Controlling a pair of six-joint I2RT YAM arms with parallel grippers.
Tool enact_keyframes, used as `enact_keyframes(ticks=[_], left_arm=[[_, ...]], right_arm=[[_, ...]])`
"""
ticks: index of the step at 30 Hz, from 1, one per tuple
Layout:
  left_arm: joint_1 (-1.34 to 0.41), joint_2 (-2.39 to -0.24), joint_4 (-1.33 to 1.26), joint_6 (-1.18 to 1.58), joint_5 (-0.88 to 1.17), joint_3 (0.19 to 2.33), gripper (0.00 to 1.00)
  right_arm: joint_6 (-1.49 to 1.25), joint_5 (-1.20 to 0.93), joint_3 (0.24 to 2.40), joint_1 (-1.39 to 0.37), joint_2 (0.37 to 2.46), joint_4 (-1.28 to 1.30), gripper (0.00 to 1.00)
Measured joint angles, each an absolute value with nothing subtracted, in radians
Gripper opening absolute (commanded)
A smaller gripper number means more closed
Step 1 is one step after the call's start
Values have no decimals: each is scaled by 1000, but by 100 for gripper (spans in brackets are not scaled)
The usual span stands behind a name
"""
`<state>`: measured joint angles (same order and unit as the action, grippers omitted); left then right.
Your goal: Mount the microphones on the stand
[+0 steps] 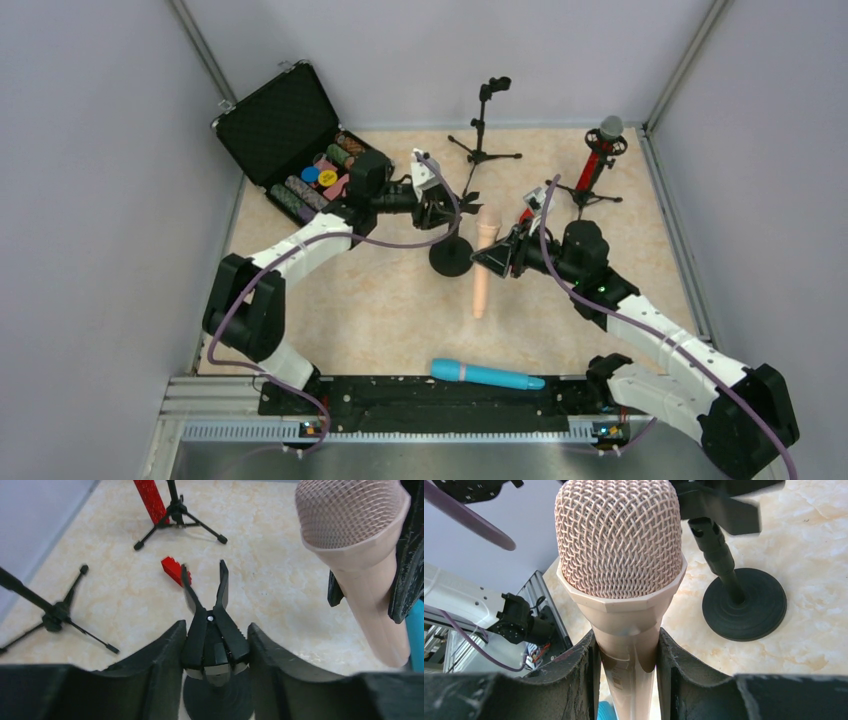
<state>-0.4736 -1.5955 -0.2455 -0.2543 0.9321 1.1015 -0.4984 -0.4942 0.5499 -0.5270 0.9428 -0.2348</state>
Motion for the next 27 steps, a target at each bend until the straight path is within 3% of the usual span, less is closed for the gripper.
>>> enact_keyframes(ticks=[2,5,27], left_arm=[[-474,-1595,-226,-271,939,1112,9],[-474,-1596,-196,-291,944,1127,1],[-623,-1315,-147,-271,820,919,0]], right_arm=[[-499,-494,550,-527,940,-228,0],[-500,-493,551,-527,920,-211,0],[-462,-424,651,-527,750,-126,0]])
